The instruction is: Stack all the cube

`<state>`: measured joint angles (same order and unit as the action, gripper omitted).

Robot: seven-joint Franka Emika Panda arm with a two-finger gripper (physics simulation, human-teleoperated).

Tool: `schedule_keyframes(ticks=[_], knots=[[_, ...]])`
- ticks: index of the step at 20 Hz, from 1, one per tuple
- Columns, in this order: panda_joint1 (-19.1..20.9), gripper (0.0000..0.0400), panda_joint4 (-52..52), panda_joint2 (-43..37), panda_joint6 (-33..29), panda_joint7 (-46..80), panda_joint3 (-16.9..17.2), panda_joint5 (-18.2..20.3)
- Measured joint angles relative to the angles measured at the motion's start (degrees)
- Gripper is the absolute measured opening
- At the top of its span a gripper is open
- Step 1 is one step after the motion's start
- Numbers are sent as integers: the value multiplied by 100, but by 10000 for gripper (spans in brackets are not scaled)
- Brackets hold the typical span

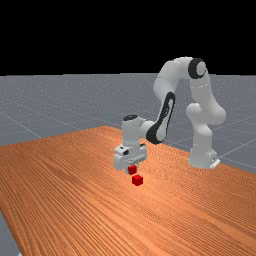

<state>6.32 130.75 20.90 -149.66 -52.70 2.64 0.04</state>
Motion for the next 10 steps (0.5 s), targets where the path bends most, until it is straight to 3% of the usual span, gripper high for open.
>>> schedule_keyframes(ticks=[10], knots=[[-275,193,-33,63,115,289,-94,-58]])
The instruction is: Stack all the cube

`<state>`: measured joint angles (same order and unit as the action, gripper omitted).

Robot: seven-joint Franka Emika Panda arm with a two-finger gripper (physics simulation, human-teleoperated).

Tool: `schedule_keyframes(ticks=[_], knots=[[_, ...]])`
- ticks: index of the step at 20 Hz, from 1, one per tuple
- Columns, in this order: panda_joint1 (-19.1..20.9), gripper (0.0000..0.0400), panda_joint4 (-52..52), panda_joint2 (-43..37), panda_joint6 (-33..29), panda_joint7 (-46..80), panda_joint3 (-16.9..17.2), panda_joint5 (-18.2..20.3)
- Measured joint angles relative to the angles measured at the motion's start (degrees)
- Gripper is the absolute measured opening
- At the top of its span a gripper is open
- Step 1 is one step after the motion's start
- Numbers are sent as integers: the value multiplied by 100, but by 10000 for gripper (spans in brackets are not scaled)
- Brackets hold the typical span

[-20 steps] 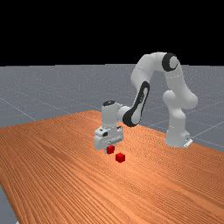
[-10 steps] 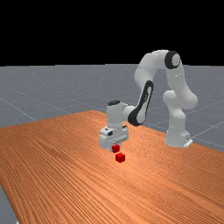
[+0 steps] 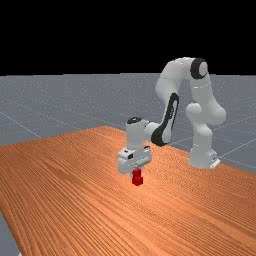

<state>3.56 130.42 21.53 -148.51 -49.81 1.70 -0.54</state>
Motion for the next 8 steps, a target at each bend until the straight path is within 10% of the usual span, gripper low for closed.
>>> schedule_keyframes(ticks=[3,5,8], knots=[[-2,193,-55,137,-27,4,0,-1],[-20,325,36,159,-254,108,9,34],[-49,383,42,156,-257,124,-5,26]])
